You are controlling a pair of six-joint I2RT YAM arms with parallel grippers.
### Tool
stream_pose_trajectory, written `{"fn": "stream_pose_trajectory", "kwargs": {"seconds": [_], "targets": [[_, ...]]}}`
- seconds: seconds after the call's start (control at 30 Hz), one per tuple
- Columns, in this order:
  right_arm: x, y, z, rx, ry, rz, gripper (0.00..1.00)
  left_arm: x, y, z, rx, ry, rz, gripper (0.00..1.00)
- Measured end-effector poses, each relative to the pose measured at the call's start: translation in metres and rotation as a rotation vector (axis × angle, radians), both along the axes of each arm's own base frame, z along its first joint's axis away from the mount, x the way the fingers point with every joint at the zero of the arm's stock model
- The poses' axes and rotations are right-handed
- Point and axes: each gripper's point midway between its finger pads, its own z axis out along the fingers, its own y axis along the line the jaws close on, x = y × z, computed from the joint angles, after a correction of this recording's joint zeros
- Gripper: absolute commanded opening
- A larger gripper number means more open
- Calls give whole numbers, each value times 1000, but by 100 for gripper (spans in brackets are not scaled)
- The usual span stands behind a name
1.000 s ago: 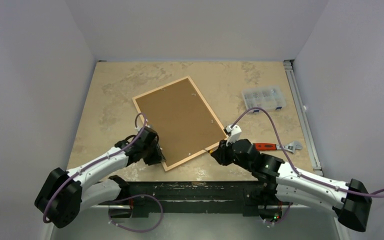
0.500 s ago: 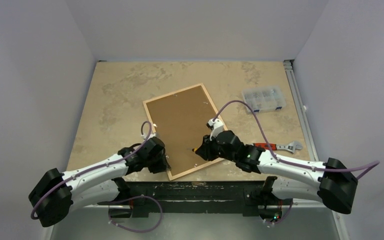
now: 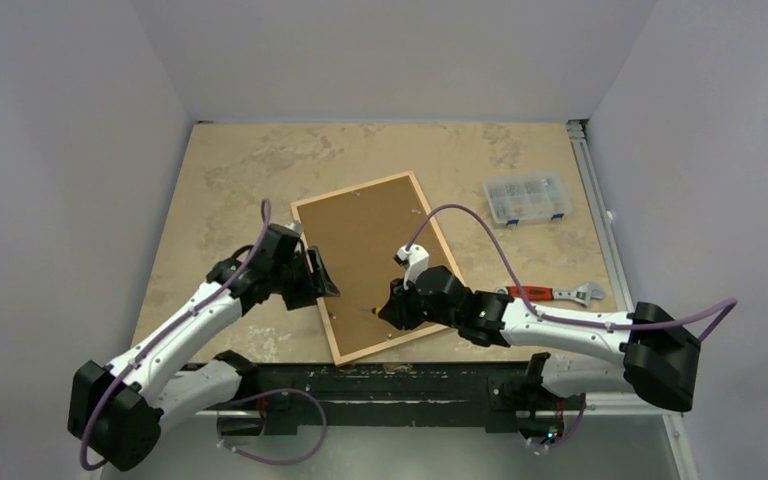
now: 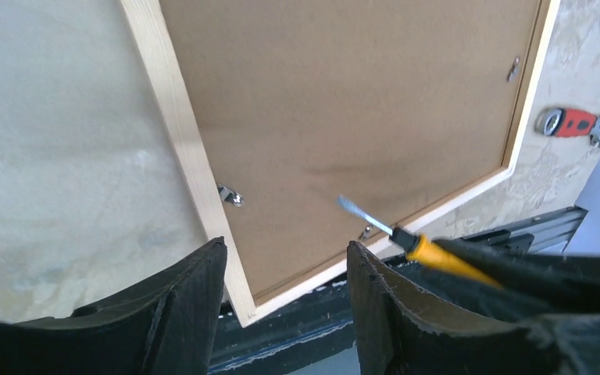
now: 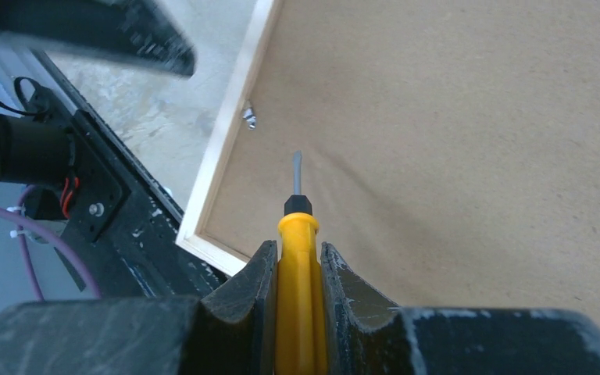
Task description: Take the photo out of the frame
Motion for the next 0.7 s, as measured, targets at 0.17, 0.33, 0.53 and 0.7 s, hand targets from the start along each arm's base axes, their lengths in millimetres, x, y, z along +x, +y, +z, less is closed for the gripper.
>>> {"fn": "stream_pose_trajectory", "kwargs": {"seconds": [0.17,0.33,0.53,0.7], "targets": [[-8,17,7,-2,-16,32,0,29,11,-3,11,71,9,53],[-14,32,8,-24,-27,50,0,60,17,-11,55,122,13,47],[-18,48,6,-55,-32,66,0,75,19,-38,66,232,28,46],[-24,52,1,-76,-38,79,0,75,27,-45,117,231,21,51]]}}
